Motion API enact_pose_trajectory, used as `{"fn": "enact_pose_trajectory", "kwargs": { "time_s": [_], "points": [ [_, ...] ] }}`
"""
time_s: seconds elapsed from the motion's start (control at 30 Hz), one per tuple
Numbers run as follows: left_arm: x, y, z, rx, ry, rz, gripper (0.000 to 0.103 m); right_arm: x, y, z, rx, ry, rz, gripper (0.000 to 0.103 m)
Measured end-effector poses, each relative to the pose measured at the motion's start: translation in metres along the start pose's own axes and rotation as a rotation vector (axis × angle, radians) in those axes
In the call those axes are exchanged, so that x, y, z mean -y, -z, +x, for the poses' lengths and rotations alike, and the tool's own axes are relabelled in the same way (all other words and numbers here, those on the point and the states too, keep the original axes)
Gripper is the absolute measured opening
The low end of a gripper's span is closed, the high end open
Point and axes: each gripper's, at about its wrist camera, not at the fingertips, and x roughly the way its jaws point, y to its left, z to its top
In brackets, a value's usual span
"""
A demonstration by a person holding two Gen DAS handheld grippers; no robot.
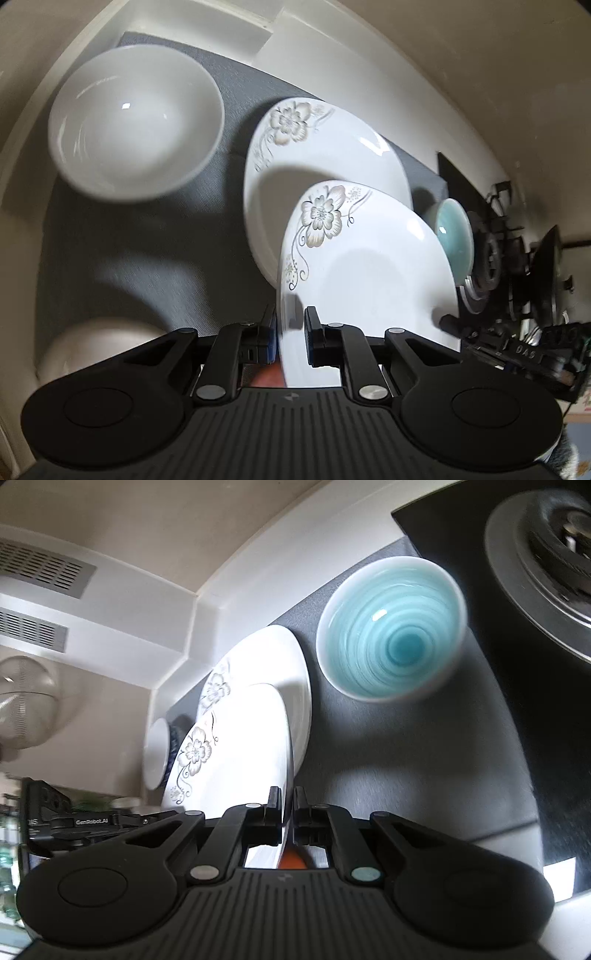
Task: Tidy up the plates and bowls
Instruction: 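Carry the floral plate onto the other floral plate and open the left tool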
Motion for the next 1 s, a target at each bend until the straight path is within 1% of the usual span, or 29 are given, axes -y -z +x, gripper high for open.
{"fn": "enact_pose_trajectory", "kwargs": {
  "time_s": [0.17, 0.27, 0.37, 0.47, 0.6, 0.73, 0.87, 1.0],
  "points": [
    [-0.013, -0.019, 0.007, -0.037, 0.024, 0.034, 0.015, -0.008, -0.007, 0.017, 0.019, 0.081, 0.008, 0.006],
    [-0.015, -0.026, 0.014, -0.060, 0.010, 0.052, 0.015, -0.013, -0.008, 0.026, 0.026, 0.125, 0.001, 0.006],
    [-0.014, -0.034, 0.020, -0.068, -0.007, 0.066, 0.015, -0.024, -0.009, 0.030, 0.041, 0.175, -0.042, 0.007],
    [-0.006, -0.038, 0.022, -0.052, -0.045, 0.109, 0.015, -0.031, -0.010, 0.036, 0.034, 0.222, -0.099, 0.008],
    [0.000, -0.042, 0.028, -0.047, -0.075, 0.139, 0.017, -0.036, -0.015, 0.042, 0.062, 0.267, -0.150, 0.009],
    [-0.004, -0.043, 0.026, -0.047, -0.074, 0.122, 0.017, -0.044, -0.017, 0.051, 0.103, 0.314, -0.191, 0.011],
    [-0.011, -0.043, 0.027, -0.063, -0.055, 0.106, 0.021, -0.050, -0.016, 0.056, 0.165, 0.334, -0.236, 0.012],
    [-0.015, -0.040, 0.025, -0.083, -0.031, 0.114, 0.021, -0.051, -0.014, 0.059, 0.242, 0.338, -0.211, 0.012]
  ]
}}
